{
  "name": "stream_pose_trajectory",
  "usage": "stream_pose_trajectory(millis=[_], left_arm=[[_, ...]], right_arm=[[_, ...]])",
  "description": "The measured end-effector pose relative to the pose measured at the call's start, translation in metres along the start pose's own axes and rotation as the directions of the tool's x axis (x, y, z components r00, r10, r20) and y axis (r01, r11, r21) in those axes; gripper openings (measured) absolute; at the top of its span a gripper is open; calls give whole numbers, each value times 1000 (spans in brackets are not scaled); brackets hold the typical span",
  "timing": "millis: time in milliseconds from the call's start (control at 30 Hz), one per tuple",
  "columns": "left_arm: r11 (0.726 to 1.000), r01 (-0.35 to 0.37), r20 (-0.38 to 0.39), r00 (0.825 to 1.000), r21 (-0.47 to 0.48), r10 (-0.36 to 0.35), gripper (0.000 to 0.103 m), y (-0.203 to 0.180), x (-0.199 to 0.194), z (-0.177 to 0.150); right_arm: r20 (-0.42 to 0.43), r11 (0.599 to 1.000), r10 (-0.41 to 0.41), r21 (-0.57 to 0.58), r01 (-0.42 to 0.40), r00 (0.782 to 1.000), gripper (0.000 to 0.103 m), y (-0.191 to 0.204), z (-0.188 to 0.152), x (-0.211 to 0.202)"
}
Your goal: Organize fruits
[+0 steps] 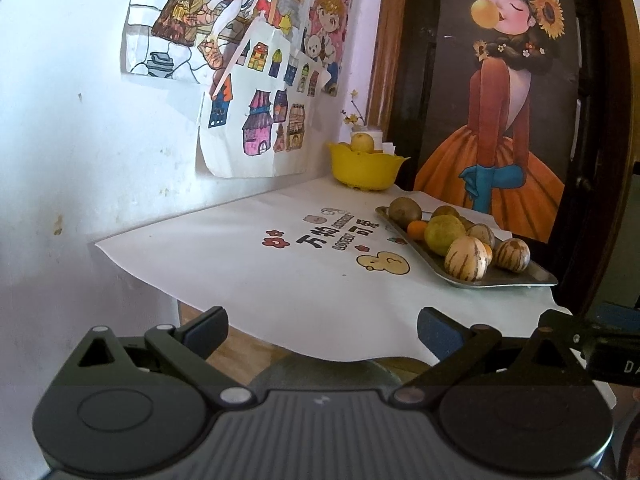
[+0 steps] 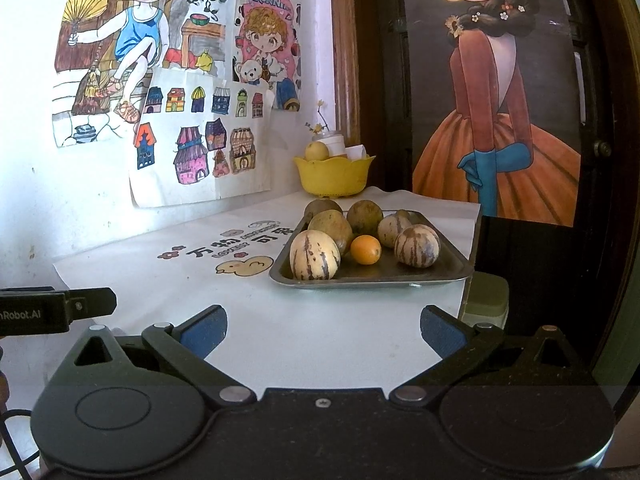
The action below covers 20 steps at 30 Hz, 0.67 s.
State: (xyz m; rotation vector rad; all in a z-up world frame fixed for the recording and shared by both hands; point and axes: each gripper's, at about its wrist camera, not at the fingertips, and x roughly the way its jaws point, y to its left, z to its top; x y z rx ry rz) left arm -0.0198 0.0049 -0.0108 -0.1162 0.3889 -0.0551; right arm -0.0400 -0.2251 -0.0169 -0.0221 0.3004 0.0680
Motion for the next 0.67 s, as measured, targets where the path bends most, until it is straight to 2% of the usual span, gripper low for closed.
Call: stream_pose_trajectory(millis=[667], left_arm=[[1000, -2, -5, 1000, 9, 2, 103, 0, 1, 1]], right_arm=[[-4, 1000, 1, -2, -1, 1000, 102, 3, -1, 0]])
